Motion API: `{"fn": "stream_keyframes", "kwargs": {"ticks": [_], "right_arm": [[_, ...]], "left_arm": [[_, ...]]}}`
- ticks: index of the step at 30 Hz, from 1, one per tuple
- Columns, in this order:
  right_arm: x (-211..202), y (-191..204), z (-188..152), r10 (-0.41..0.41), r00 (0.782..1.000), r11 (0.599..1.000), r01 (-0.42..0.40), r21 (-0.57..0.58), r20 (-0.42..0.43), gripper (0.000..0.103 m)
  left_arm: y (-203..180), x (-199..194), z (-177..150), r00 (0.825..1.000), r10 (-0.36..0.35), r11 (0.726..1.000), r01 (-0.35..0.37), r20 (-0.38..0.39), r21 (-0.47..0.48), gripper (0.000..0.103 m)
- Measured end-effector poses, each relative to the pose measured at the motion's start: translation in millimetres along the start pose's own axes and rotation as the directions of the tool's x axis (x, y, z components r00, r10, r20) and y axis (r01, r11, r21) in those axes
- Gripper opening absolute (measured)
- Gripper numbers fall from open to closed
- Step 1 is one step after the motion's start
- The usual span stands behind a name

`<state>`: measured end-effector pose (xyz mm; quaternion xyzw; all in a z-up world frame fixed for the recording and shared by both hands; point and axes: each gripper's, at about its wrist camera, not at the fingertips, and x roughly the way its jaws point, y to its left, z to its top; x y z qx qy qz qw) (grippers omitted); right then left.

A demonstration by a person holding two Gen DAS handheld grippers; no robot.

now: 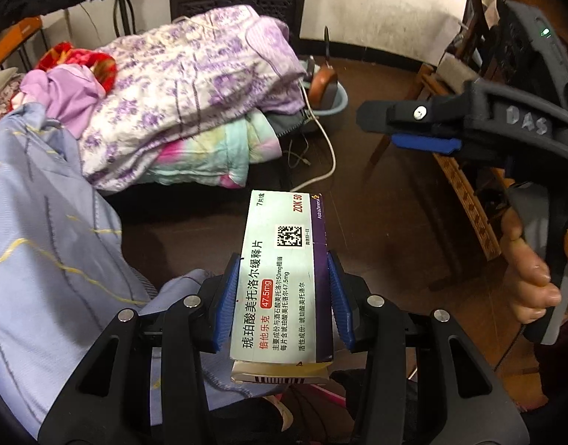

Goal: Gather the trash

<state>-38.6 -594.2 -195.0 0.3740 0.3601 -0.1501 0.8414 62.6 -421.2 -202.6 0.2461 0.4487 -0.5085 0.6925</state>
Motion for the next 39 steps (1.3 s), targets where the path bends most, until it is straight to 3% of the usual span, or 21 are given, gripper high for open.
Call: {"fn": "stream_keyframes", "kwargs": {"ticks": [7,12,16,27,39], "right_arm": [[2.6,-9.5,-0.9,-0.011,1.0,1.0,0.011,0.016,-0.007,0.072],[1.6,-5.9,-2.1,-0.022,1.0,1.0,0.022,-0.003,-0.01,0.071],[-1.1,4.3,-3.5,-0.034,0.999,0.999,0.033,-0.04,-0.022,0.071],[-23.5,34.6,-17.2,-0.072,0.995,0.985,0.061,-0.163,-0.063,0.073],[-64.9,55.5,-48.2,-0.087,0.993,0.949,0.06,-0.31,-0.074,0.077]], "left_arm": [[1.9,28.6,0.9,0.998,-0.017,1.0,0.017,-0.054,-0.015,0.048],[4.7,23.1,-1.1,0.999,0.01,0.999,-0.012,-0.037,-0.032,0.066],[5.9,12.5,-3.6,0.998,0.069,0.997,-0.069,-0.012,-0.03,0.073],[9.2,-17.0,-22.9,0.988,0.157,0.983,-0.155,0.015,-0.097,0.075],[-12.0,-59.9,-44.1,0.966,0.244,0.963,-0.231,0.083,-0.137,0.078]]}}
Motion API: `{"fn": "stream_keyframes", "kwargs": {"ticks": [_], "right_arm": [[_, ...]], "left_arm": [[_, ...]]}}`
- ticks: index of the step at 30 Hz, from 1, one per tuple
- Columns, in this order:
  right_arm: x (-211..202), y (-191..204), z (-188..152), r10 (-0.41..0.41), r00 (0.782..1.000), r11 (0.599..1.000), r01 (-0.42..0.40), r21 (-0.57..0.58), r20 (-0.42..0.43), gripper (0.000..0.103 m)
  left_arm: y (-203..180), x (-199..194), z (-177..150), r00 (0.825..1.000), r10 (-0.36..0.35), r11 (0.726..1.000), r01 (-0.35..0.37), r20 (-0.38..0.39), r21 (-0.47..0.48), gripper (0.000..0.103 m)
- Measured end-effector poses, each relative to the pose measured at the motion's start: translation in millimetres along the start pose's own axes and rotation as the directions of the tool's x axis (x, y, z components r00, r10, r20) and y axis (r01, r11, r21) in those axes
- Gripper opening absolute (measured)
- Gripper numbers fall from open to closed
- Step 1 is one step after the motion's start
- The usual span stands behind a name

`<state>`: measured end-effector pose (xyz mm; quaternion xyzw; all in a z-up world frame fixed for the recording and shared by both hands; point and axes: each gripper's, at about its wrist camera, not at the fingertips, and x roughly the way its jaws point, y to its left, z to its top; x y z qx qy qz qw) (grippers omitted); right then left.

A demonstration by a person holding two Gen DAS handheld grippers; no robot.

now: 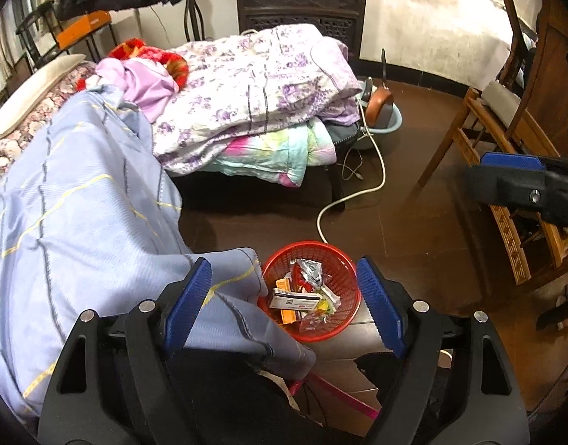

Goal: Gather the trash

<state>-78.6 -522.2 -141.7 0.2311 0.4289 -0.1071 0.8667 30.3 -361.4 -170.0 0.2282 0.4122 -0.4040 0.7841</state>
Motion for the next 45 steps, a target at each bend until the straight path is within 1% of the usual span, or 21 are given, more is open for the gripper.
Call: {"fn": "stream_keyframes", "kwargs": {"ticks": [5,7,10,16,19,22,25,31,40,45], "right_arm": [[-17.2,7.7,-10.9,0.019,1.0,0.999,-0.019,-0.033,0.017,0.078],[-23.5,12.4,-14.8,0.029,1.0,0.998,-0.028,-0.051,0.012,0.079],[-28.8,19.5,-19.5,0.017,1.0,0.997,-0.017,-0.076,-0.003,0.082],[-23.4,21.2,-24.5,-0.015,0.998,0.998,0.011,-0.061,-0.053,0.088],[-15.5,19.0,-26.9,-0.026,0.997,0.999,0.023,-0.046,-0.075,0.09],[-3.3,16.2,-32.5,-0.044,0.994,0.998,0.041,-0.037,-0.099,0.092],[10.0,12.2,-37.3,-0.069,0.99,0.997,0.064,-0.037,-0.123,0.092],[38.2,-0.5,-46.9,-0.108,0.98,0.994,0.105,-0.027,-0.166,0.092],[63.8,-15.4,-53.9,-0.122,0.97,0.992,0.124,-0.003,-0.211,0.092],[70.0,-25.2,-57.3,-0.125,0.965,0.99,0.135,0.028,-0.229,0.092]], "left_arm": [[-9.8,-22.7,-7.4,0.999,0.034,0.999,-0.034,0.039,0.004,0.078],[-12.1,-30.6,-9.9,0.998,0.042,0.999,-0.043,0.049,0.003,0.079],[-16.1,-42.5,-14.2,0.996,0.058,0.998,-0.059,0.066,0.006,0.081],[-18.5,-51.3,-20.0,0.995,0.065,0.998,-0.065,0.07,0.004,0.083],[-19.6,-49.9,-23.2,0.995,0.075,0.997,-0.075,0.067,0.009,0.086],[-19.5,-44.3,-25.9,0.996,0.077,0.997,-0.078,0.053,0.017,0.086],[-16.2,-33.1,-25.9,0.998,0.064,0.998,-0.064,0.029,0.006,0.086],[-13.2,-4.3,-26.0,0.999,0.044,0.999,-0.044,-0.027,0.001,0.086],[-15.7,33.3,-26.6,0.995,0.01,1.0,-0.01,-0.1,0.0,0.086],[-14.2,45.4,-27.2,0.992,0.006,1.0,-0.007,-0.127,-0.01,0.086]]}}
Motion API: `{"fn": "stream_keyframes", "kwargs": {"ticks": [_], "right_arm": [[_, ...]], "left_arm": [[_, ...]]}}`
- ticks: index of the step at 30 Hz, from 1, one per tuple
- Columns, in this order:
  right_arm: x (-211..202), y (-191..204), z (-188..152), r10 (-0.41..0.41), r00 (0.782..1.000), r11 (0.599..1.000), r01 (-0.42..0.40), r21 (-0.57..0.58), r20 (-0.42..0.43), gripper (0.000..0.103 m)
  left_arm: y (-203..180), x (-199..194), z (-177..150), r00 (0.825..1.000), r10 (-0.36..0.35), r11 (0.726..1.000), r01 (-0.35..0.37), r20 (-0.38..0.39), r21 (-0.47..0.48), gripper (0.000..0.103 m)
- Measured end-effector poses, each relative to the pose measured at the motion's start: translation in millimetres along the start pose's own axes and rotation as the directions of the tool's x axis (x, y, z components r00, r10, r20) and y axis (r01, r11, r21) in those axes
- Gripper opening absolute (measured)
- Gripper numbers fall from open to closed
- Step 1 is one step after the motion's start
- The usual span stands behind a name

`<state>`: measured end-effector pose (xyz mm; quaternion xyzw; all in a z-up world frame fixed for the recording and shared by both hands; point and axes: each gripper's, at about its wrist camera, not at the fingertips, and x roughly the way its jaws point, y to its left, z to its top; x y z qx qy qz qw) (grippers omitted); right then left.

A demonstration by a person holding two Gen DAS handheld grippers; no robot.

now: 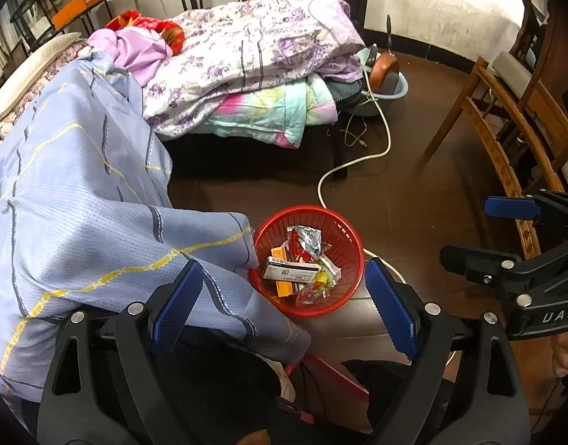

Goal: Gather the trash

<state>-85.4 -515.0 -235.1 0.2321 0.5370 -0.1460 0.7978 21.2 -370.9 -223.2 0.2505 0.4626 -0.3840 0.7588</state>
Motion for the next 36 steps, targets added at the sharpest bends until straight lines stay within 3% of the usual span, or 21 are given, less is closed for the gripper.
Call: {"fn": "stream_keyframes", "kwargs": {"ticks": [10,18,36], "right_arm": [[-2.9,-6.3,-4.3,-0.008,1.0,1.0,0.008,0.004,-0.003,0.092],[-7.0,-6.9,-3.3,-0.012,1.0,1.0,0.012,-0.004,0.01,0.092],[-6.8,-3.4,-4.4,-0.016,1.0,1.0,0.016,-0.018,0.015,0.092]], "left_arm": [[-0.5,8.3,-2.0,0.999,0.028,1.0,-0.027,-0.025,0.012,0.086],[4.0,11.9,-3.4,0.995,0.091,0.996,-0.091,-0.031,0.007,0.086],[5.4,14.2,-4.8,0.996,0.084,0.996,-0.084,-0.043,0.004,0.086]]}}
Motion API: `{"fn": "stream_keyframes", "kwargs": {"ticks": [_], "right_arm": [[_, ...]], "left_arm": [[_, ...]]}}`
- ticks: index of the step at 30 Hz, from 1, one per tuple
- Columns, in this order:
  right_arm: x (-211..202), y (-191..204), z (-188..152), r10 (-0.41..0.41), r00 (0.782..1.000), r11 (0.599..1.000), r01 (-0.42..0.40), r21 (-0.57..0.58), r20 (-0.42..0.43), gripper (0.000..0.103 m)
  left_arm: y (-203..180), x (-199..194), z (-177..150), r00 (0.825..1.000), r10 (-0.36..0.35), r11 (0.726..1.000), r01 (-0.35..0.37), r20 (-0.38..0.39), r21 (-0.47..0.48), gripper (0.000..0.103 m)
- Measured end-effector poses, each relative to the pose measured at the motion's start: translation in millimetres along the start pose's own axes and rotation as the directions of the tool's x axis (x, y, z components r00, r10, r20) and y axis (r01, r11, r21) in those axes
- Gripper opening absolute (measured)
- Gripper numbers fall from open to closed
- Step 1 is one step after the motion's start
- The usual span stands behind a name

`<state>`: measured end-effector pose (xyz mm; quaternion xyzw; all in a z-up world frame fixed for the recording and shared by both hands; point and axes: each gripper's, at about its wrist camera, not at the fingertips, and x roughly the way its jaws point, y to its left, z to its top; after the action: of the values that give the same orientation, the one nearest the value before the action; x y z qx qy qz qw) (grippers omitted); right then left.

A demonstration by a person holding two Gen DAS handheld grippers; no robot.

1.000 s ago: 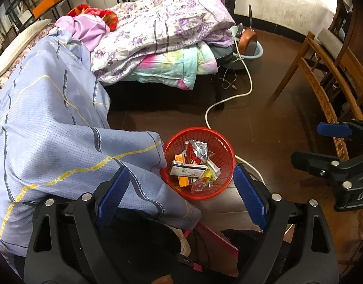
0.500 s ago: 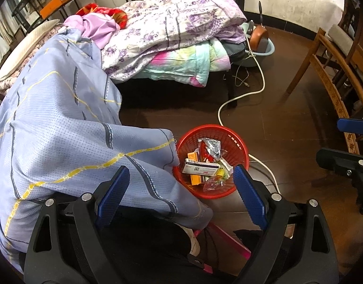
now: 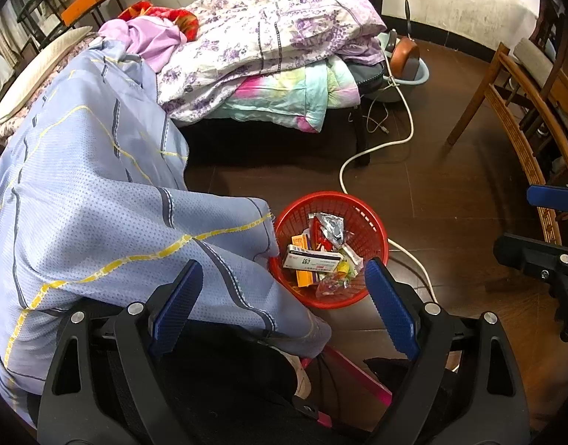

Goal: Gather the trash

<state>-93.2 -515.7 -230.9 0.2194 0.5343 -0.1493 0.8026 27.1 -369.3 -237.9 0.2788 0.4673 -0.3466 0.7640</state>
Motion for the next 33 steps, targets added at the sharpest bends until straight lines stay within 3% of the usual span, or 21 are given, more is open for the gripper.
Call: {"fn": "stream_keyframes", "kwargs": {"ticks": [33], "right_arm": [[-0.9,2.0,-0.7,-0.002,1.0,1.0,0.002,-0.002,0.001,0.092]], "left_arm": [[1.1,1.8,-0.4,1.0,0.002,1.0,-0.002,-0.013,-0.008,0.086]]}}
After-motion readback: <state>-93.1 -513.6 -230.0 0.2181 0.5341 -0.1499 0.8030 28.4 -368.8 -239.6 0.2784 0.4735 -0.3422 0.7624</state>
